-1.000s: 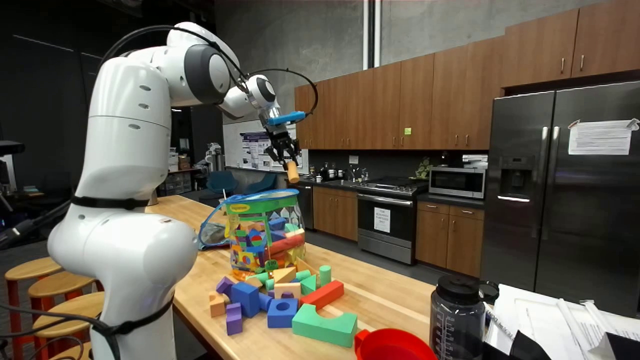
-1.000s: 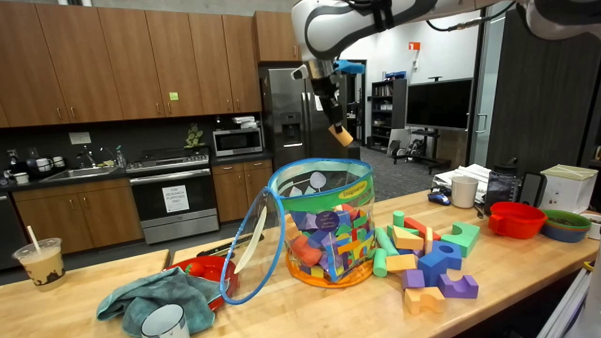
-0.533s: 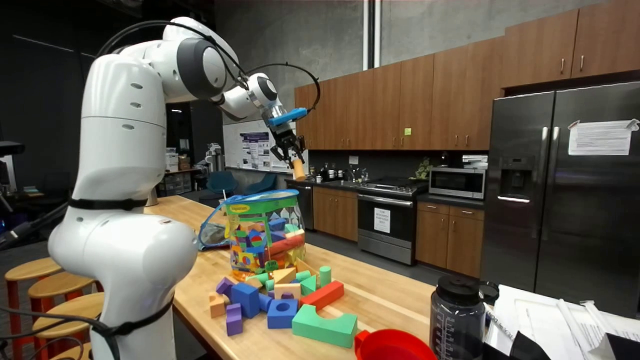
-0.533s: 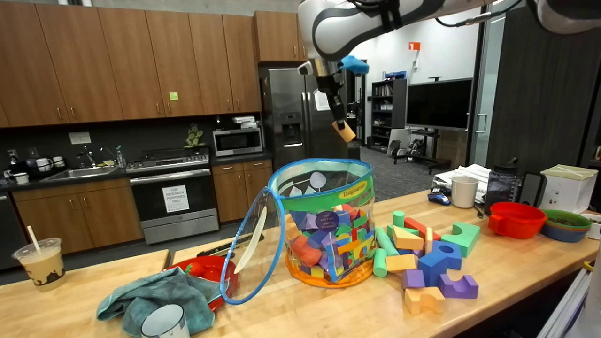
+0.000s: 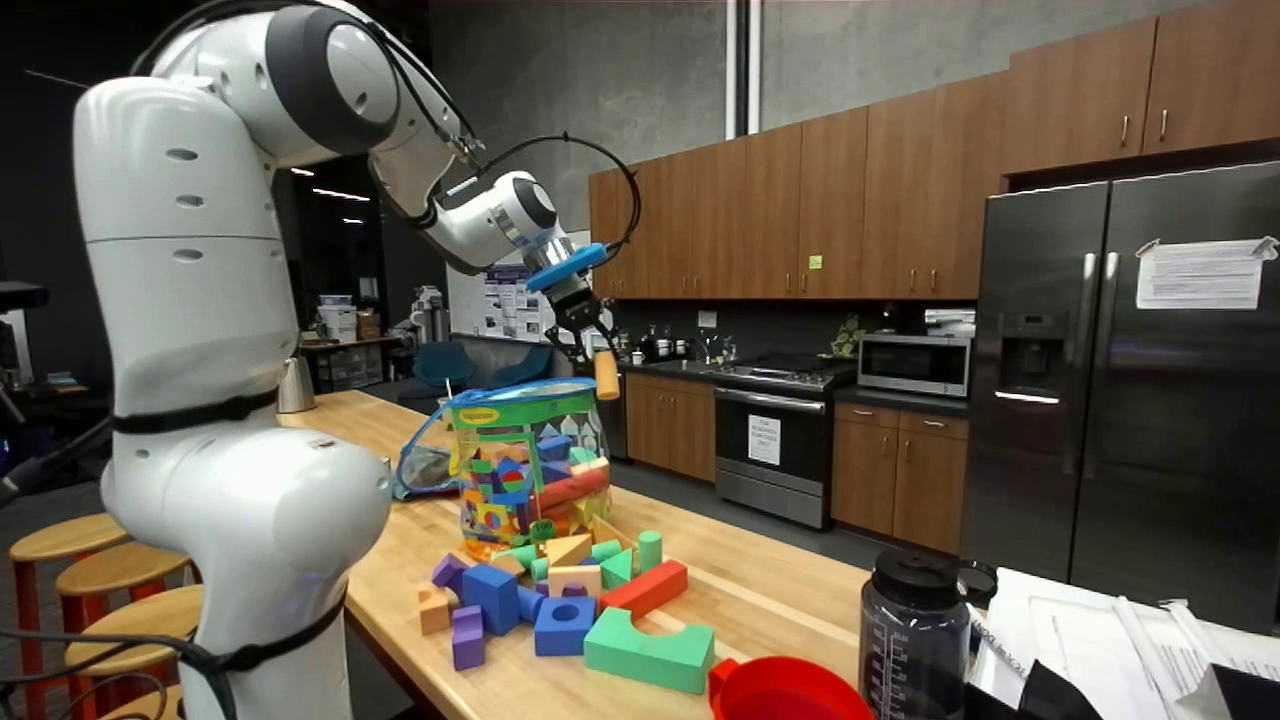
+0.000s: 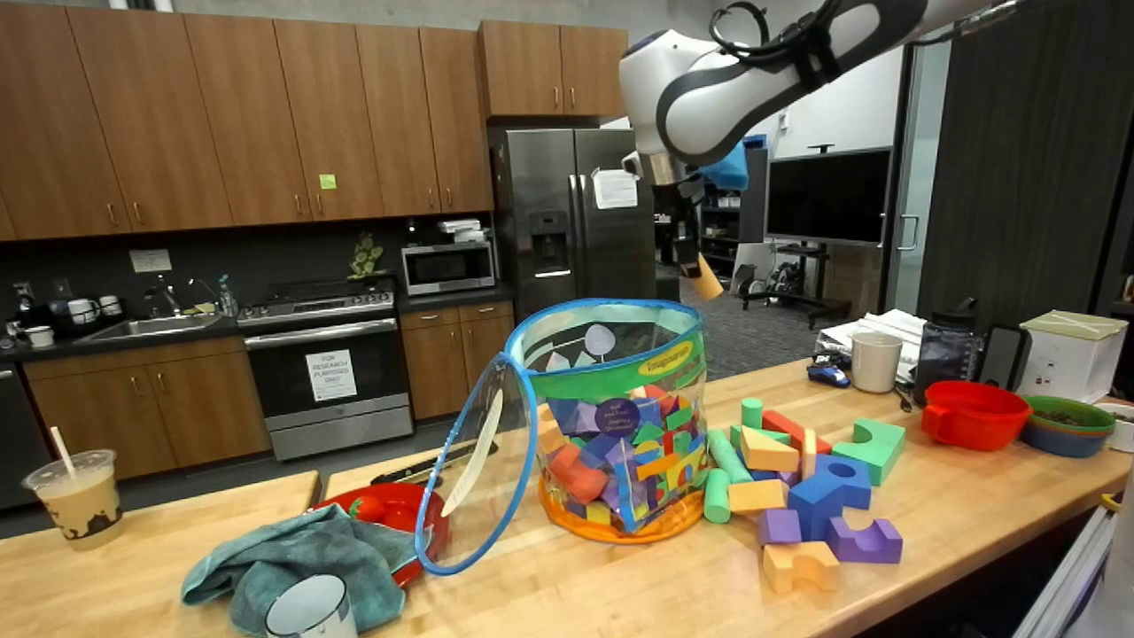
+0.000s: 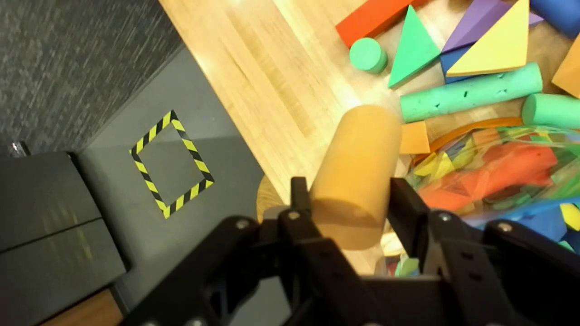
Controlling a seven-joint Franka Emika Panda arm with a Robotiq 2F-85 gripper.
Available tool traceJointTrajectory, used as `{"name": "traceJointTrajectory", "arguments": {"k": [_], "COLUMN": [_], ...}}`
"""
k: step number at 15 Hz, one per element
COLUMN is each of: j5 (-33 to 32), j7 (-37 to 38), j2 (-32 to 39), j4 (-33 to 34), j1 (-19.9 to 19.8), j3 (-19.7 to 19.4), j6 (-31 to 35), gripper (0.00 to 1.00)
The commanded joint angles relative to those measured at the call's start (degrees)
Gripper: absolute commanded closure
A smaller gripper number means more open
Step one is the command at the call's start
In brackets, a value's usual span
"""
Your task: Remove one yellow block from the clear bag and put it on the table.
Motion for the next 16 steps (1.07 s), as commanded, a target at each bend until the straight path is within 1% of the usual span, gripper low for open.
{"name": "traceJointTrajectory", "arguments": {"k": [1,6,9,13,16], "j5": [-1.17,-0.35,0.58,2.76,3.58], "j7": [9.50,23.75,30.55,37.39,41.55], "j2": [-8.12,-13.85,-16.18,-17.59,-17.91], "j4": [-11.61,-22.88,-29.13,-34.92,-37.55], "j1": [-1.52,-2.52,-2.31,-2.05,-2.35], "j3": [-0.59,0.17,1.11,3.06,4.41], "j6": [3.82,7.02,9.49,12.94,16.09], "gripper": [0.78,0.78,0.78,0.78,0.78]}}
